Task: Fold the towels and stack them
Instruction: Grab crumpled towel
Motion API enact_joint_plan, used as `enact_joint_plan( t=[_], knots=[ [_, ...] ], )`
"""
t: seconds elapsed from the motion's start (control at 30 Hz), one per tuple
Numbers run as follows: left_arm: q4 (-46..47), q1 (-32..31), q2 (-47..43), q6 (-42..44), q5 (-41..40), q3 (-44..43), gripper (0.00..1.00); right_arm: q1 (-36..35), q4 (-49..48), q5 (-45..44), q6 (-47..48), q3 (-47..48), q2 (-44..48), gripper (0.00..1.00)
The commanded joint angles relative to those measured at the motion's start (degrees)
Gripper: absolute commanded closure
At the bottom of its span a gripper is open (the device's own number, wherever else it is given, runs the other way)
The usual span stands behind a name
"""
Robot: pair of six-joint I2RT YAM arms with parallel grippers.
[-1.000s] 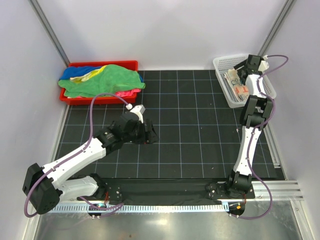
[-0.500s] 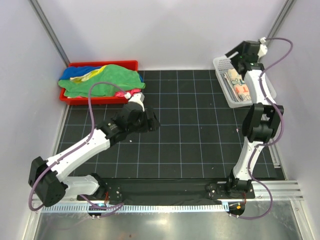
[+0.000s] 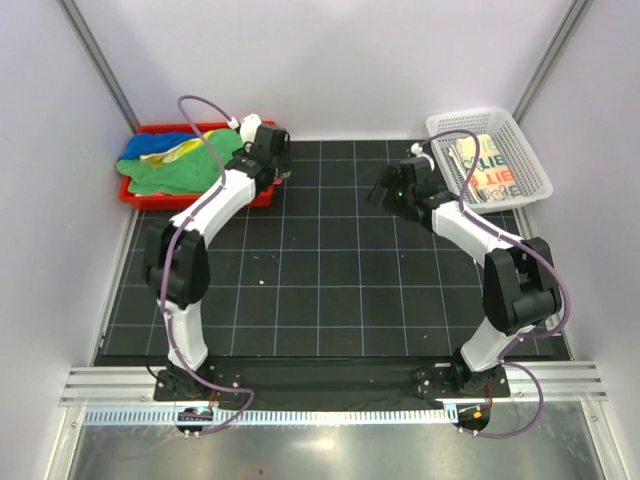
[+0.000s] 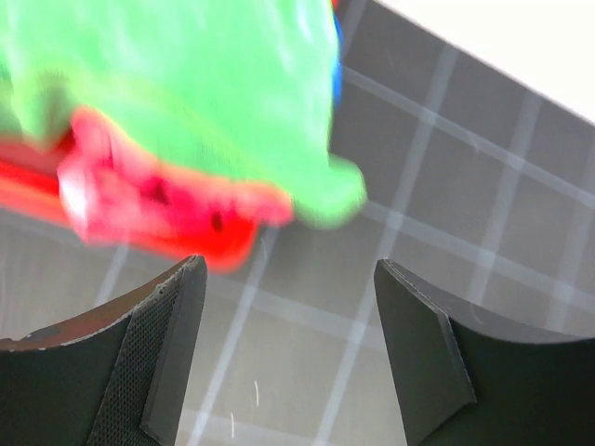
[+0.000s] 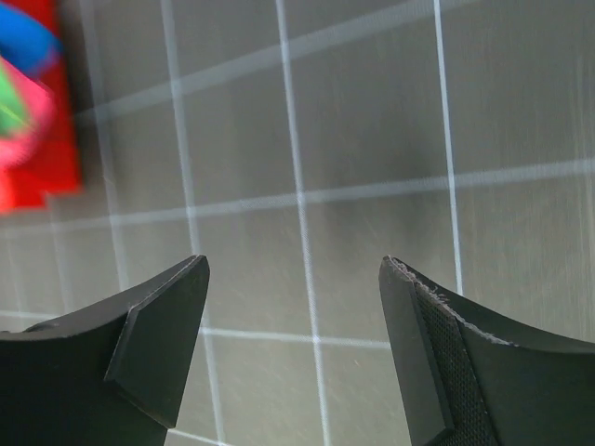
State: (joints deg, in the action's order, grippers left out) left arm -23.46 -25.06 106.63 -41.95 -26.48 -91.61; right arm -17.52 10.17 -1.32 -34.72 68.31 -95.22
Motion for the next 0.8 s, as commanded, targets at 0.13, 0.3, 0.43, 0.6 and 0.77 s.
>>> enact_joint_plan(
  t=[0.13,0.3,0.43,0.6,0.77],
  knots=[
    [0.0,3.7,14.7,9.1,-4.4,-18.2,0.23,-3.7,-9.8,1.6,1.0,-6.8,4.4,0.2],
    [-3.3,3.8,18.7,9.5,-3.9,-24.0,0.25,-5.1,-9.7,1.6,1.2,-5.9,2.6,0.2],
    [-4.0,3.8,18.5,7.9,-4.3,-22.6,0.28,-5.4,-9.8,1.8,1.1,-5.8,1.8,0.2],
    [-6.0,3.8,18.4,6.9,-4.3,-21.9,0.3,-5.7,-9.8,2.0,1.0,-5.6,1.2,0.21],
    [-4.8,3.8,15.5,6.4,-4.7,-17.5,0.32,-5.9,-9.9,2.1,0.9,-5.3,0.7,0.21]
  ],
)
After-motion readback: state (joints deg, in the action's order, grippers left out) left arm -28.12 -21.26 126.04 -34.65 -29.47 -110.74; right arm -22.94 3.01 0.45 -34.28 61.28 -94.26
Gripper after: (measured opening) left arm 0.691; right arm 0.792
